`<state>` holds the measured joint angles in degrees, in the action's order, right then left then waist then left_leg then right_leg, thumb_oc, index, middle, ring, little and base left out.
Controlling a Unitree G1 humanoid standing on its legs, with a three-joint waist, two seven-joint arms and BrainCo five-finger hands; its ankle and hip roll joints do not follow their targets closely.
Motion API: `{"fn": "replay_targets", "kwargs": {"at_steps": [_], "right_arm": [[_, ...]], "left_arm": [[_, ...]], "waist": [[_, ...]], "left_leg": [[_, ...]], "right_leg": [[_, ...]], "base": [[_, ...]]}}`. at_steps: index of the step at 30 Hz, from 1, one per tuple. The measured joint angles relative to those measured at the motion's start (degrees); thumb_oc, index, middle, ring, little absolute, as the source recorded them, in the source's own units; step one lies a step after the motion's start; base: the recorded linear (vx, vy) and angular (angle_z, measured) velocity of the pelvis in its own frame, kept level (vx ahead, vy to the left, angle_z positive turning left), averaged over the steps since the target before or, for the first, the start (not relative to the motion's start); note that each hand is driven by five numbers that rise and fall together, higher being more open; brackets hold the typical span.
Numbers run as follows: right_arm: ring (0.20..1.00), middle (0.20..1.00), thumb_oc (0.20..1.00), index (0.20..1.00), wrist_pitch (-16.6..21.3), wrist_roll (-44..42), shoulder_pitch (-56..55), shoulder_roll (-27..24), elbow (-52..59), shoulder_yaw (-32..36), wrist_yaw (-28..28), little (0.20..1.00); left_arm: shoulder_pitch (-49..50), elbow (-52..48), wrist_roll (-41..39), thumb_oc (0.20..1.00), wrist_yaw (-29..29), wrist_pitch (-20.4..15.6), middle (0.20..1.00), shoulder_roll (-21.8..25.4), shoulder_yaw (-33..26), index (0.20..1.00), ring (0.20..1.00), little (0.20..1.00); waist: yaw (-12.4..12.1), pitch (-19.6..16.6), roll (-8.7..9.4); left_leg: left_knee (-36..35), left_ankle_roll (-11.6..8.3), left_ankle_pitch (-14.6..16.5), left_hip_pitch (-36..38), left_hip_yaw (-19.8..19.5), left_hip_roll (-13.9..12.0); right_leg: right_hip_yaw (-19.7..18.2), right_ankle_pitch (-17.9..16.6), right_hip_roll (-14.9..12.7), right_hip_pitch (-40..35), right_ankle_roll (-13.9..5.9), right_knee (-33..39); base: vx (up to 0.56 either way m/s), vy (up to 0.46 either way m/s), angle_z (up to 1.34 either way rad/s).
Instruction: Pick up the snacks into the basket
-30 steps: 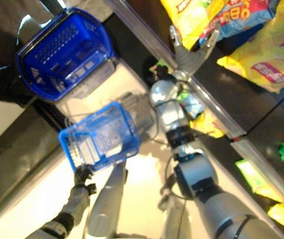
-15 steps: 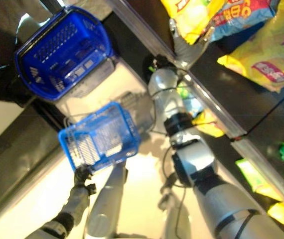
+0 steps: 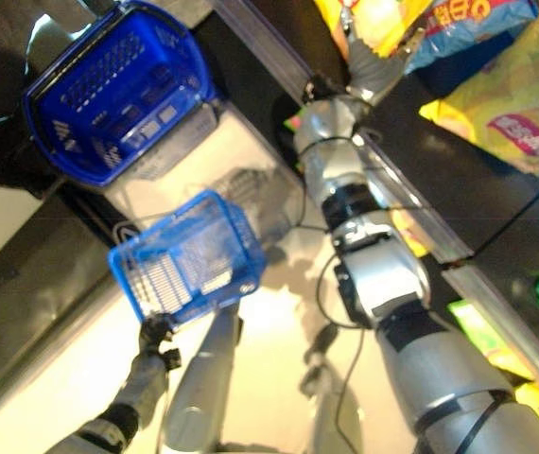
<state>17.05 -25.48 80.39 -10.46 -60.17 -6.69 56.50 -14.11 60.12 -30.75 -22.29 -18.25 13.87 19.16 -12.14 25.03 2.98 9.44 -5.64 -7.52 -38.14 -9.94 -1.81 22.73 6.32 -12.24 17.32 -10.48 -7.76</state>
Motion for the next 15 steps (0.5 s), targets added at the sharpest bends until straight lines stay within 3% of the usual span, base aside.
{"fn": "replay_targets", "kwargs": {"at_steps": [11,12,13,14,15], "right_arm": [[1.0,1.0,1.0,1.0,-0.54,-1.66,2.97,-4.06,-8.21,-7.81,-5.73,1.0],[0.937,0.937,0.937,0.937,-1.13,-1.78,3.48,-4.6,-8.97,-8.45,-6.69,0.937],[0.787,0.787,0.787,0.787,-1.72,-1.78,3.77,-5.04,-9.31,-8.99,-7.51,0.787],[0.752,0.752,0.752,0.752,-1.89,-1.78,3.96,-5.22,-9.84,-9.36,-7.99,0.752],[0.636,0.636,0.636,0.636,-2.24,-1.79,4.07,-5.57,-10.01,-9.91,-8.6,0.636]], "left_arm": [[-0.09,0.22,-0.47,0.2,1.49,-0.15,0.2,0.56,-0.01,0.2,0.2,0.2],[-0.11,0.3,-0.47,0.2,1.61,-0.14,0.2,0.67,-0.01,0.2,0.2,0.2],[-0.16,0.38,-0.48,0.2,1.92,-0.14,0.2,0.74,-0.07,0.2,0.2,0.2],[-0.2,0.39,-0.48,0.2,2.02,-0.14,0.2,0.79,-0.06,0.2,0.2,0.2],[-0.32,0.49,-0.49,0.2,2.14,-0.14,0.2,0.82,-0.07,0.2,0.2,0.2]], "waist": [[-0.14,0.0,-0.01],[-0.11,0.0,-0.01],[-0.12,0.0,-0.01],[-0.13,0.0,-0.01],[-0.16,0.0,-0.01]], "left_leg": [[0.05,0.02,-0.03,-0.6,-0.12,0.02],[0.06,0.02,-0.03,-0.6,-0.16,0.02],[0.06,0.02,-0.04,-0.6,-0.16,0.02],[0.07,0.03,-0.06,-0.6,-0.17,0.02],[0.09,0.04,-0.06,-0.6,-0.19,0.02]], "right_leg": [[0.01,-0.05,0.07,0.44,-0.06,0.04],[0.02,-0.05,0.09,0.41,-0.06,0.04],[0.01,-0.07,0.09,0.41,-0.09,0.04],[0.01,-0.07,0.09,0.4,-0.1,0.04],[0.01,-0.09,0.1,0.39,-0.12,0.03]], "base": [[0.0,0.0,0.0],[0.0,0.0,0.0],[0.0,0.0,0.0],[0.0,0.0,0.0],[0.0,0.0,0.0]]}}
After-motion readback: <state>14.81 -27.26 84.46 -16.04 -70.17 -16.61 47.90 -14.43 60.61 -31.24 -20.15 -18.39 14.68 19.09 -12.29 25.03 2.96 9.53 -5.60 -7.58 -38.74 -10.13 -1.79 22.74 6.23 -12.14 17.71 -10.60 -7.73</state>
